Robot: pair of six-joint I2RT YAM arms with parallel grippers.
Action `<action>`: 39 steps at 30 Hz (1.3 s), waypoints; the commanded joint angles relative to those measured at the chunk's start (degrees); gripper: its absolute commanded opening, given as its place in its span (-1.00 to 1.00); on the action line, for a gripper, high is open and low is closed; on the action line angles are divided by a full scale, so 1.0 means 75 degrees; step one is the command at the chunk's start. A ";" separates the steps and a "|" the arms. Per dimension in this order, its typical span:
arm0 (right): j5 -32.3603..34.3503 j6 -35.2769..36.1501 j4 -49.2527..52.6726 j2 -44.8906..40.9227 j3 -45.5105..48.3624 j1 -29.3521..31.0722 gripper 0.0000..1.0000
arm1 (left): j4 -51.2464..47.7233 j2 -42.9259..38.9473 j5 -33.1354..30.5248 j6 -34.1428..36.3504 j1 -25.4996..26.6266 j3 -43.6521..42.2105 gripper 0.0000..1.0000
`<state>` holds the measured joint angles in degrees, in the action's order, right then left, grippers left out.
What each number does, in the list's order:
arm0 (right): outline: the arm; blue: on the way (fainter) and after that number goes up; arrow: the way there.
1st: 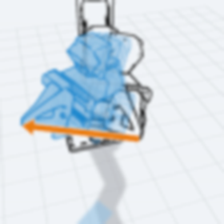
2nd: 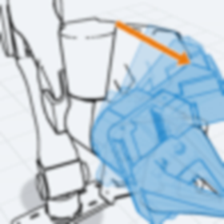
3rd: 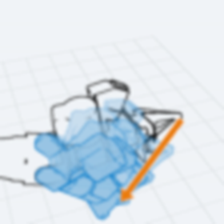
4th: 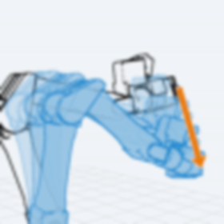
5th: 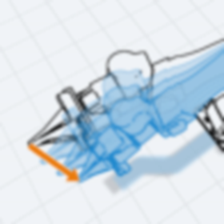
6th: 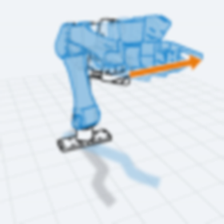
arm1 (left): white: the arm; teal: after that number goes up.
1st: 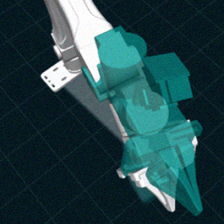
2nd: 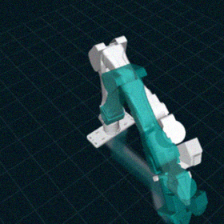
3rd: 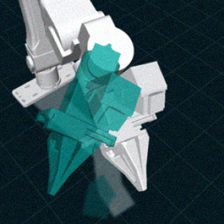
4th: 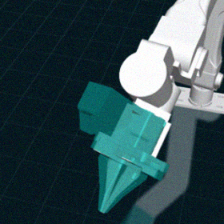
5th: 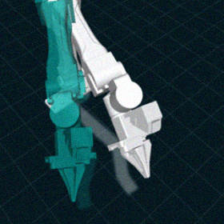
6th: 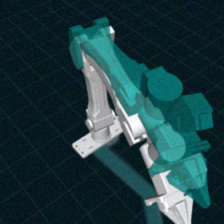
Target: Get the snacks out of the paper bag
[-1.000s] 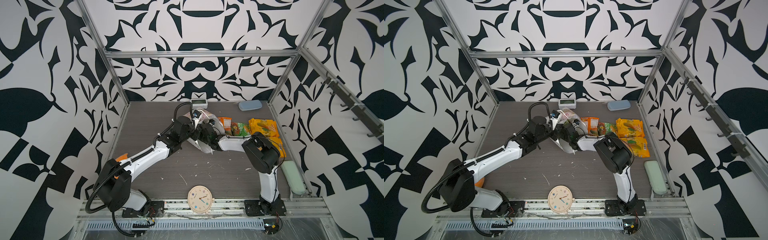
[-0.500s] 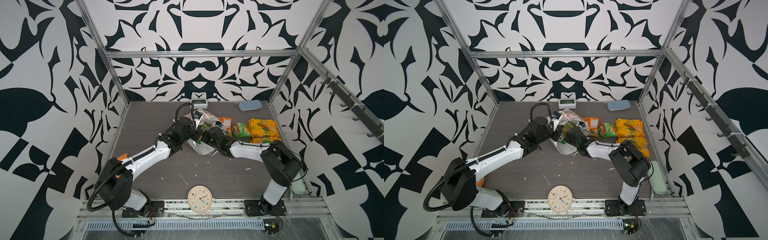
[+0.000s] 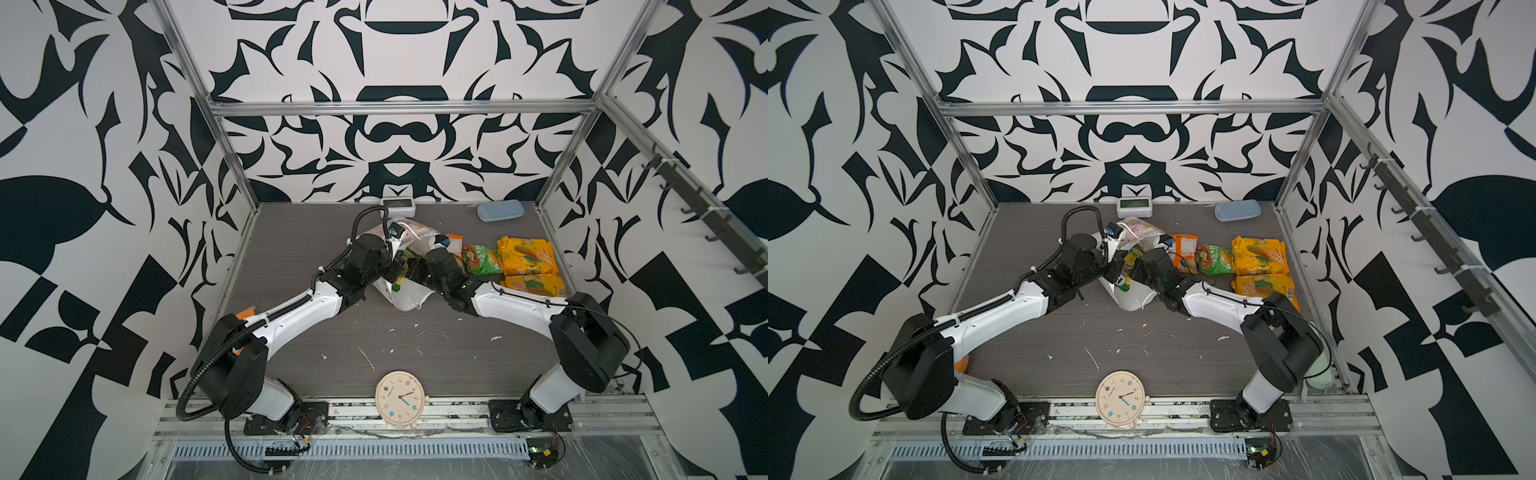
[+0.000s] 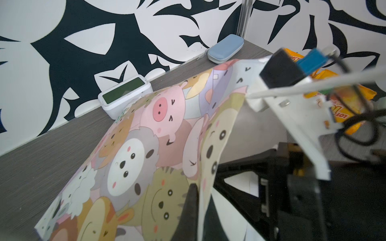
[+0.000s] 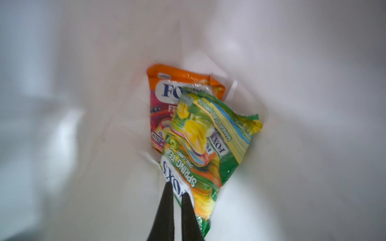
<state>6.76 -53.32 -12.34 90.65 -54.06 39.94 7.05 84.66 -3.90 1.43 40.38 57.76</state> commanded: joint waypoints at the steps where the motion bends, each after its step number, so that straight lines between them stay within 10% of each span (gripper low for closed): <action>1: 0.0152 0.0497 0.0384 -0.0448 -0.0418 -0.0018 -1.00 | -0.0167 0.0165 -0.0127 -0.0132 -0.0064 0.0122 -1.00; 22: -0.0759 -0.0360 0.0012 0.0869 -0.0180 -0.0041 -0.28 | -0.0145 0.0165 0.0083 -0.0293 -0.0064 0.0285 -1.00; 39: -0.0167 0.1166 -0.1582 0.0857 0.0576 0.0627 -0.33 | -0.0144 0.0150 0.0098 -0.0390 -0.0064 0.0333 -1.00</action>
<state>4.23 -47.35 -19.84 97.38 -49.91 44.80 4.47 85.91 -3.70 -0.67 40.03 58.76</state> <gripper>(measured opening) 0.336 0.045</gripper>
